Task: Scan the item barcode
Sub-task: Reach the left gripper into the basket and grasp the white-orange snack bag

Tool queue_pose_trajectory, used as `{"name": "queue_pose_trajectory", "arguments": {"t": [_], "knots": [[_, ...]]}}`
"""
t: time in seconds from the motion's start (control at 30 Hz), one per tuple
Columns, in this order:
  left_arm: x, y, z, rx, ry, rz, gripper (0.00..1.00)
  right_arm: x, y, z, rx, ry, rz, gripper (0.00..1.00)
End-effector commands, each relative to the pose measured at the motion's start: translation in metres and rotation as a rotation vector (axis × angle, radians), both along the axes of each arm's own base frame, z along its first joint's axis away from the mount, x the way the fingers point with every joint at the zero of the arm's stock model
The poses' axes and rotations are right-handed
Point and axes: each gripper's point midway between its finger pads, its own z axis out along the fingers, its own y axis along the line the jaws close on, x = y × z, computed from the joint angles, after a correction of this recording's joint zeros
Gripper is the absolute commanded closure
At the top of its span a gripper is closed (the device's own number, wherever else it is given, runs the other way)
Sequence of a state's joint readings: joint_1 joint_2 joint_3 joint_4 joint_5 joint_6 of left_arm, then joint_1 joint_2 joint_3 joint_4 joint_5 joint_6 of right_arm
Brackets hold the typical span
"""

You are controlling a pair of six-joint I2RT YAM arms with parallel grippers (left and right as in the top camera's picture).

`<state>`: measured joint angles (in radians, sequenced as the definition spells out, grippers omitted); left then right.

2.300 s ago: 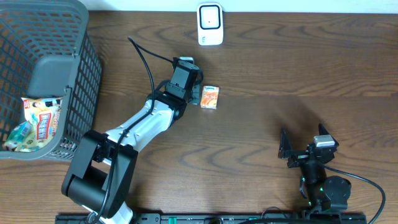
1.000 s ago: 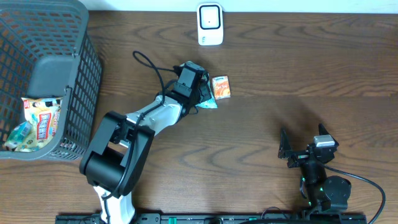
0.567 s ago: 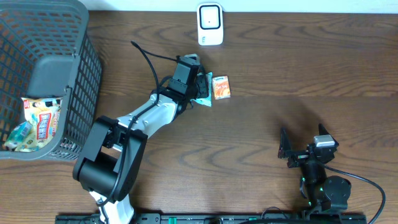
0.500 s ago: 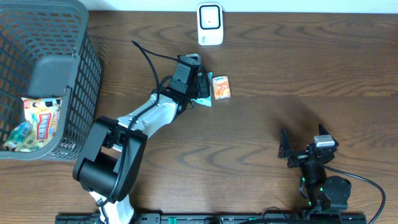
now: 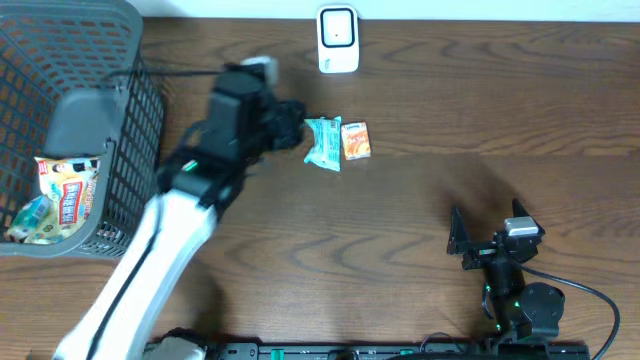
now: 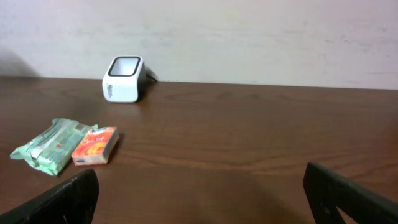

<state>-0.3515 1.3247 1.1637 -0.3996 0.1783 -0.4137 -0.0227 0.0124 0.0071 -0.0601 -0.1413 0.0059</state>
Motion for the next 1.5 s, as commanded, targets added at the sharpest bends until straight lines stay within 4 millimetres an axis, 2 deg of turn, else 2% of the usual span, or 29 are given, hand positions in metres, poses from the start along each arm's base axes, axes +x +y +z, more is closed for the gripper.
{"name": "queue_pose_trajectory", "arguments": {"t": [0.0,0.2,0.27,0.37,0.4,0.47,0.6,0.67,0.73,0.8,0.87,1.07,1.17,1.27,1.37,1.47], "knots": [[-0.03,0.025,0.033,0.024,-0.018,0.009,0.48,0.0,0.002,-0.001,-0.011,0.0,0.008,0.01],[-0.074,0.071,0.094,0.081,0.017,0.072,0.46,0.0,0.002,-0.001,-0.011,0.0,0.008,0.01],[-0.088,0.087,0.108,0.133,0.057,0.077,0.46,0.0,0.002,-0.001,-0.011,0.0,0.008,0.01],[-0.101,0.113,0.123,0.206,0.133,0.116,0.28,0.0,0.002,-0.001,-0.011,0.0,0.008,0.01],[-0.102,0.121,0.128,0.225,0.142,0.141,0.2,0.0,0.002,-0.001,-0.011,0.0,0.008,0.01],[-0.099,0.134,0.144,0.246,0.111,0.182,0.12,0.0,0.002,-0.001,-0.011,0.0,0.008,0.01],[-0.076,0.16,0.189,0.241,-0.076,0.293,0.1,0.0,0.002,-0.001,-0.011,0.0,0.008,0.01],[-0.068,0.193,0.204,0.23,-0.126,0.474,0.1,0.0,0.002,-0.001,-0.011,0.0,0.008,0.01],[-0.066,0.233,0.207,0.248,-0.128,0.667,0.1,0.0,0.002,-0.001,-0.011,0.0,0.008,0.01],[-0.063,0.268,0.201,0.269,-0.099,0.807,0.1,0.0,0.002,-0.001,-0.011,0.0,0.008,0.01],[-0.056,0.292,0.191,0.275,-0.06,0.871,0.1,0.0,0.002,-0.001,-0.011,0.0,0.008,0.01],[-0.024,0.368,0.129,0.194,0.109,1.09,0.1,0.0,0.002,-0.001,-0.011,0.0,0.008,0.01],[-0.004,0.389,0.095,0.201,0.185,1.106,0.1,0.0,0.002,-0.001,-0.011,0.0,0.008,0.01],[0.013,0.4,0.061,0.208,0.261,1.102,0.1,0.0,0.002,-0.001,-0.011,0.0,0.008,0.01],[0.024,0.409,0.026,0.209,0.343,1.12,0.1,0.0,0.002,-0.001,-0.011,0.0,0.008,0.01],[0.024,0.422,-0.01,0.196,0.427,1.244,0.1,0.0,0.002,-0.001,-0.011,0.0,0.008,0.01]]}}
